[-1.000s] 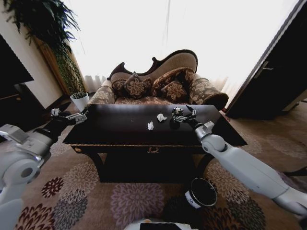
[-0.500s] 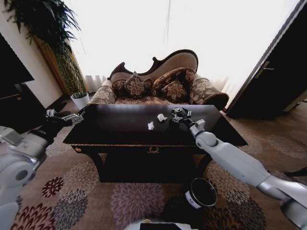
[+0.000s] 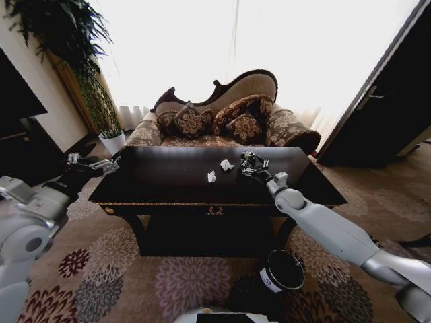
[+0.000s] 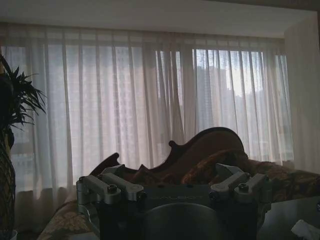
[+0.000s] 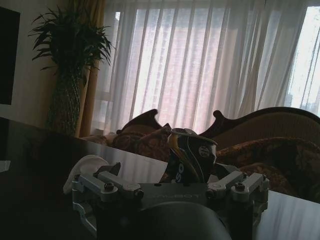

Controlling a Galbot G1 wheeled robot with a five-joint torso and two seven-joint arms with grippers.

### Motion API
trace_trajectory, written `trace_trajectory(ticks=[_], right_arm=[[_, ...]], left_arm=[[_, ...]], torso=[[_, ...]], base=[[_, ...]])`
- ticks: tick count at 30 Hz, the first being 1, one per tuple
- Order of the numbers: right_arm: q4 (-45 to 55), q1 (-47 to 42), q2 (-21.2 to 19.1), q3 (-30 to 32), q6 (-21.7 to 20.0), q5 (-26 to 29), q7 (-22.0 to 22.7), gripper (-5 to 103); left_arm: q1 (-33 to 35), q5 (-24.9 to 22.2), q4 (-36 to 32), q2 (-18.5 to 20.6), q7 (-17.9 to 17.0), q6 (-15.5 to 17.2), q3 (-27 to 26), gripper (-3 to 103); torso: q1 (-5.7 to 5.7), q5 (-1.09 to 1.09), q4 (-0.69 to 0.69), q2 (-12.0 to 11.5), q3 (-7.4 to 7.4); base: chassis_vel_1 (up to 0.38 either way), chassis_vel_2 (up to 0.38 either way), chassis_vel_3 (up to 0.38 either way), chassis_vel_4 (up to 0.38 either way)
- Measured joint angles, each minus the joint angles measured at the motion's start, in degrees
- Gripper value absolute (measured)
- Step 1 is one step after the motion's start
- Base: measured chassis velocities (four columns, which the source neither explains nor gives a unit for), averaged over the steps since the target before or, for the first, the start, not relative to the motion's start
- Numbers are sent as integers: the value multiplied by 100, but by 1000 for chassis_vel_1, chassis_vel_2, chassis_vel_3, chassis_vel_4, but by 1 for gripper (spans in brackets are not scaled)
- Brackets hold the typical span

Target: Move to the front of the table and place the trash on the table into the trash bin.

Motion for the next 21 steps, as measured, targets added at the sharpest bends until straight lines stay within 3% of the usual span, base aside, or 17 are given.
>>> trace_trajectory(ticks=[5,9,13,14,21], right_arm=[[-19,87,30,-77,13,55,-4,101],[35,96,-8,-96,68,66,-20,81],[70,8,-82,-30,127,66,-70,75],[77,-17,-97,-13,138,66,-80,64],[160,-198,-193,112,183,50,-131,42]], left_arm=[[57,-5,-15,15,0,-12,-79,100],[64,0,-16,3,1,-16,-82,100],[61,10,-10,1,0,-18,-71,100],[58,10,-9,1,1,-18,-70,100],[32,12,-5,5,0,-19,-41,100]], torso=[[0,0,0,0,0],[0,0,0,0,0],[0,0,0,0,0],[0,0,0,0,0],[0,0,-1,0,0]], base=[[0,0,0,0],[0,0,0,0],[0,0,0,0],[0,0,0,0],[0,0,0,0]])
